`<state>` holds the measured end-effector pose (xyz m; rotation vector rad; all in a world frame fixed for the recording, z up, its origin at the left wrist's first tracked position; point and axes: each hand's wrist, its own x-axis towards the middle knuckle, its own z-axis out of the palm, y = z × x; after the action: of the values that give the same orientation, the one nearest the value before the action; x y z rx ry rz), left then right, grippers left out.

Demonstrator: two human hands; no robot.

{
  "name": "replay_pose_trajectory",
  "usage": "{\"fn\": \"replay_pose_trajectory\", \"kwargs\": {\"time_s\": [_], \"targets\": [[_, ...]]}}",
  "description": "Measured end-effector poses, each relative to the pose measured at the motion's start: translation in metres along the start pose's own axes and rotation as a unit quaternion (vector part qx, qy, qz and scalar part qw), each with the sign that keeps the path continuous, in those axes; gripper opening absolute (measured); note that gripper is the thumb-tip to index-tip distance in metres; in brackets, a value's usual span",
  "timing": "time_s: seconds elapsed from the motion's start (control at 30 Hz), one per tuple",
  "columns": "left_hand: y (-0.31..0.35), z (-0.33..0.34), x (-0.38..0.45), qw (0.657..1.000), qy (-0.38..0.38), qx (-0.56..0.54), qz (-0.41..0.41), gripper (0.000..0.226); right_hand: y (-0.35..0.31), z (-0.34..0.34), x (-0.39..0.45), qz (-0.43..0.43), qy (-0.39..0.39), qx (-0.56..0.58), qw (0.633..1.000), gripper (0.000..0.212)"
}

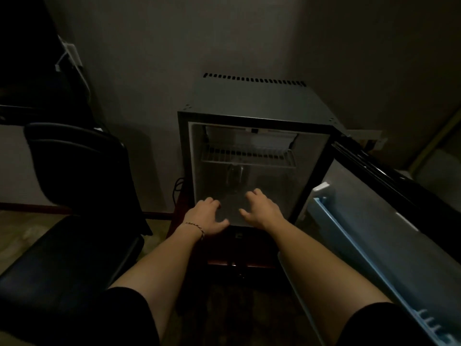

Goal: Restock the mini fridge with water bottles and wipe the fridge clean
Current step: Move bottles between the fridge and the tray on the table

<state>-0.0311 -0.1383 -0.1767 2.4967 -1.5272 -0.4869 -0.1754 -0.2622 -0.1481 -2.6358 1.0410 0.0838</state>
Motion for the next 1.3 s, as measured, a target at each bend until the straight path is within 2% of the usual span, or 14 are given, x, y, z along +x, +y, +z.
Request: {"fn": "replay_pose_trajectory", "kwargs": {"time_s": [0.13,0.2,0.3,0.37,0.47,0.6,0.9,1.07,1.3], "targets": [[-0.016,-0.003,0.044,1.0,-0.023,-0.009,0.0,0.058,0.0,0.007,0.041,0.043,-0.013,0.028,0.999,0.04],[-0.02,-0.002,0.062,0.999,-0.031,-0.012,0.007,0.066,0.001,0.014,0.058,0.073,-0.03,0.04,0.996,0.038],[-0.022,-0.002,0.094,0.998,-0.01,-0.054,0.01,0.063,0.008,0.032,0.079,0.093,-0.024,0.071,0.993,0.055],[-0.016,-0.004,0.112,0.997,0.032,-0.064,0.026,0.059,0.017,0.047,0.088,0.091,-0.016,0.072,0.993,0.066],[-0.005,-0.004,0.134,0.994,0.061,-0.044,0.074,0.059,0.035,0.07,0.095,0.062,-0.013,0.027,0.998,0.064],[-0.001,0.006,0.163,0.991,0.06,-0.03,0.114,0.084,0.055,0.095,0.104,0.052,0.014,0.03,0.998,0.059],[0.001,0.014,0.204,0.991,0.066,-0.003,0.119,0.097,0.072,0.117,0.12,0.067,0.004,0.033,0.997,0.061],[0.006,0.016,0.216,0.991,0.094,-0.022,0.093,0.08,0.079,0.12,0.119,0.072,-0.006,0.038,0.997,0.064],[0.014,0.021,0.218,0.987,0.112,-0.047,0.103,0.076,0.079,0.114,0.111,0.081,-0.023,0.028,0.996,0.064]]}}
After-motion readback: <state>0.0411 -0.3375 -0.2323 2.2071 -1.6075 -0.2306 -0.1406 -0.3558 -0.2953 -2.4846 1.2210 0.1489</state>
